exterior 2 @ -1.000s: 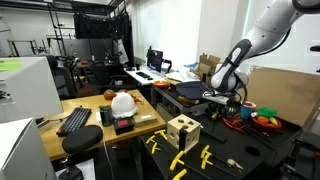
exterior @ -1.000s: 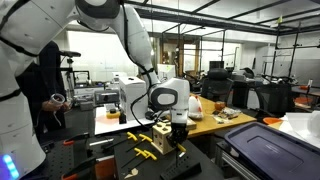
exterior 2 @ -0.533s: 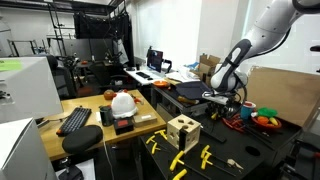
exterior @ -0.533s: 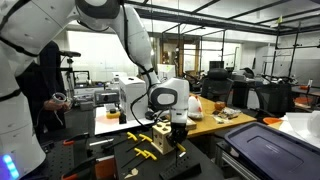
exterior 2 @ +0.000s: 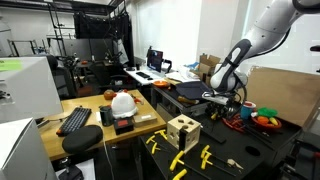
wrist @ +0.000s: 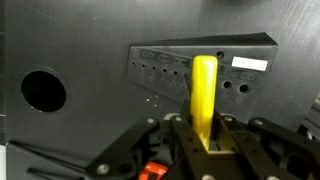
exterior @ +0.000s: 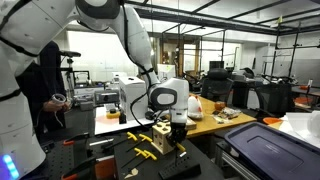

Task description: Put one yellow handle in the wooden box and then on the black stand

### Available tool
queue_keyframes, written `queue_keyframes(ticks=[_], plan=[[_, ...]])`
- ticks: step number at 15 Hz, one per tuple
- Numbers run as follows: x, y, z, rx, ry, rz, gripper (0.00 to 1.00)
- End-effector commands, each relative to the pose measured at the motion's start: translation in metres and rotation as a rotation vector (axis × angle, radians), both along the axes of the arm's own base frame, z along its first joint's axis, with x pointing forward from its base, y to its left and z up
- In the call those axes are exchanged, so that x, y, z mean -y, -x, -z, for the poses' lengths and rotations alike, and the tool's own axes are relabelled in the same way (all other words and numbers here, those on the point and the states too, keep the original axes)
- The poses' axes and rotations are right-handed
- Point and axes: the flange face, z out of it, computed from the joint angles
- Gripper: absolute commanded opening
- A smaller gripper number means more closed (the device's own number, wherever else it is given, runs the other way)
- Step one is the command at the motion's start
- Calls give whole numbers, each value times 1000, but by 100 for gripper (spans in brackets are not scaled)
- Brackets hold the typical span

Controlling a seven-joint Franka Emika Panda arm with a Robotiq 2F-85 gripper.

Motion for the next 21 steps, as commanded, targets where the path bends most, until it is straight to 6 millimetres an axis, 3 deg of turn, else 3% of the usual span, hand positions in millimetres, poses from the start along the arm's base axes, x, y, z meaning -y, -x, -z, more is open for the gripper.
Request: queue_keyframes(ticks=[1,14,21], plan=[[1,0,-3,13,0,-20,4],[3,0,-2,8,-7,-16,4],[1,-3,13,-29,-27,-17,4]])
